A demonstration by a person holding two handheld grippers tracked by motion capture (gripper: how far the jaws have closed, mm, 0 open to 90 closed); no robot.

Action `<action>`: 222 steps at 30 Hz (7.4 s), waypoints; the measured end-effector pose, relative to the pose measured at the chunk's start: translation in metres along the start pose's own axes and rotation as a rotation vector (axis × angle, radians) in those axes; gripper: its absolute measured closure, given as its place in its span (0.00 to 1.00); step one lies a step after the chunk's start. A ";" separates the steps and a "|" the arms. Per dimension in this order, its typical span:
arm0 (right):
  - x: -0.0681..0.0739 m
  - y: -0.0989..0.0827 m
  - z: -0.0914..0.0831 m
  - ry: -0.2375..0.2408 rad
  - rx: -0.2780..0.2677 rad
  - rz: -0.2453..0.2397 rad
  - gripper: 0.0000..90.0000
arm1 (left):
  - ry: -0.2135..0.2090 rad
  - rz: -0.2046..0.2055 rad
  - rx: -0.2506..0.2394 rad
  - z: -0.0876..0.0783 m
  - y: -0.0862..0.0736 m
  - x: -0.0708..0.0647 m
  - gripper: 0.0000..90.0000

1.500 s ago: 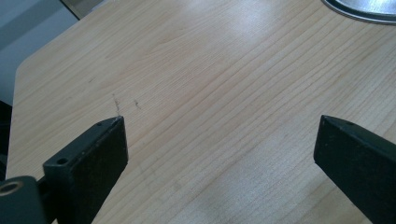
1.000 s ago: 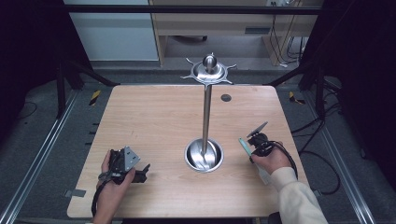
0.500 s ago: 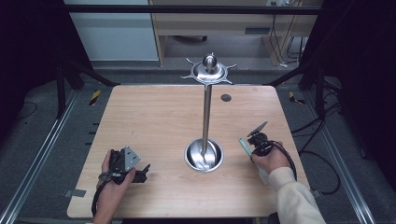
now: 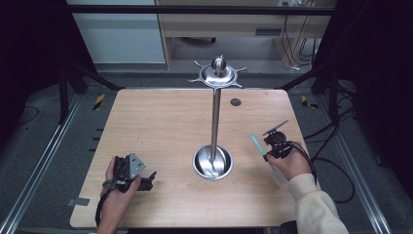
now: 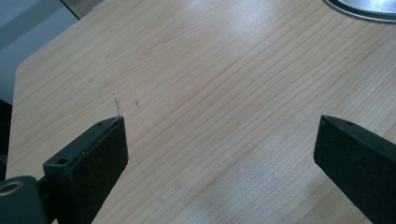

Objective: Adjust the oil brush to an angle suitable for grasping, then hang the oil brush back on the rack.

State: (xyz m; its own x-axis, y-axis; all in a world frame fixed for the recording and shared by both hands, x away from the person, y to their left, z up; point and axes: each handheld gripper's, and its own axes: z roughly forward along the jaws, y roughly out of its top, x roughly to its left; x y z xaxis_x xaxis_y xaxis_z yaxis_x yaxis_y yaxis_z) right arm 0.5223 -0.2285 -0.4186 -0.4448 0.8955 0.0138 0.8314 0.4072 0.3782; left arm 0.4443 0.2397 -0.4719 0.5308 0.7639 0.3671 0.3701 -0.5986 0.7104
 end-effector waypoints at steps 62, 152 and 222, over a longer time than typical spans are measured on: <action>0.009 -0.039 -0.174 0.162 -0.741 -0.062 0.91 | -0.005 0.004 0.013 0.002 -0.001 0.000 0.03; 0.070 -0.010 -0.188 0.267 -0.805 -0.247 0.91 | -0.015 0.017 0.023 0.003 0.000 -0.003 0.03; 0.063 -0.005 -0.167 0.121 -0.855 -0.159 0.70 | -0.017 0.023 0.021 0.004 0.000 -0.004 0.03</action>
State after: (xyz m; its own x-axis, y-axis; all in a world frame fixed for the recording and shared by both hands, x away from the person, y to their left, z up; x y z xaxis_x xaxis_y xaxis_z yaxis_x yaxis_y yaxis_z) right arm 0.4347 -0.2045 -0.2652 -0.6066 0.7948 -0.0188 0.2433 0.2082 0.9473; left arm 0.4448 0.2354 -0.4756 0.5518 0.7461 0.3726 0.3739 -0.6207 0.6891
